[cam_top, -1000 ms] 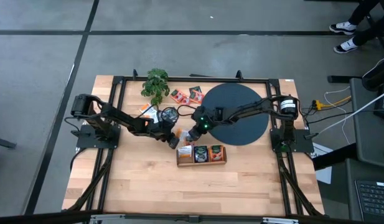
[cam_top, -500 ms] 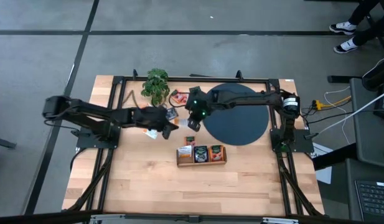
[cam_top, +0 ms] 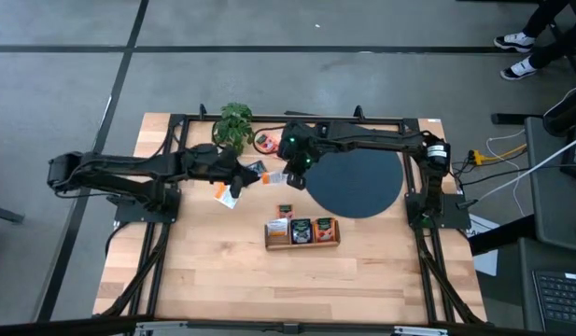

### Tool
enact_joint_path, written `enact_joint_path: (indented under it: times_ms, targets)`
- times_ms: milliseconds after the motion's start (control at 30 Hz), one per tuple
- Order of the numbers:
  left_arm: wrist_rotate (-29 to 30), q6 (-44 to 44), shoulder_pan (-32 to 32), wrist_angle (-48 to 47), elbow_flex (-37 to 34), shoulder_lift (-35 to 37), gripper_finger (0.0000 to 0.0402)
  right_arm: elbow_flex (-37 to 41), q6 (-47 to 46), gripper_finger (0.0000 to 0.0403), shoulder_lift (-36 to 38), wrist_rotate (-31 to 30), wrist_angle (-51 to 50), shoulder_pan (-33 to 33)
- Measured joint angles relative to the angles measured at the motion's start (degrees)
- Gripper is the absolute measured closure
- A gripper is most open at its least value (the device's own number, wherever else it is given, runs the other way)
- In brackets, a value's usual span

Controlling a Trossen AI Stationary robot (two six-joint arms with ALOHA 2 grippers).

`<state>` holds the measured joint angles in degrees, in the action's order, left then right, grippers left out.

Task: Pick & Place Tea
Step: Put the white tea bag into the left section of the wooden organizer

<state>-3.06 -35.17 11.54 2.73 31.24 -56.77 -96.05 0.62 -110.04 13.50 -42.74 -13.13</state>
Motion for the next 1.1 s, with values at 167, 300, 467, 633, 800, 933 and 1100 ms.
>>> enact_joint_path:
  times_ms: [167,300,467,633,800,933,1100]
  targets:
    - [-1.06,3.27,2.29,-0.36,0.00,-1.10,0.0220,-0.27,-0.08,0.0403,0.02,2.06,0.00,0.02]
    - [-1.18,5.36,3.87,-0.72,0.00,-1.78,0.0196,-0.29,-0.36,0.0403,0.02,3.25,-0.01,0.03]
    - [-3.34,5.95,4.86,-1.58,0.00,-3.08,0.0183,-0.29,-0.36,0.0403,0.02,4.36,0.22,0.23]
    - [-6.44,5.98,4.84,-1.30,0.00,-4.39,0.0182,-0.29,-0.43,0.0403,0.02,4.44,1.21,0.22]
    - [-6.75,5.94,4.79,-1.28,0.00,-5.41,0.0182,-0.29,-0.56,0.0403,0.02,4.76,2.34,0.24]
    - [-6.74,5.95,4.79,-1.03,0.00,-5.86,0.0182,-0.29,-1.86,0.0403,0.00,6.34,3.11,0.24]
    - [-6.74,5.97,4.81,0.60,0.00,-5.86,0.0185,-0.29,-2.33,0.0403,0.00,6.72,4.21,0.31]
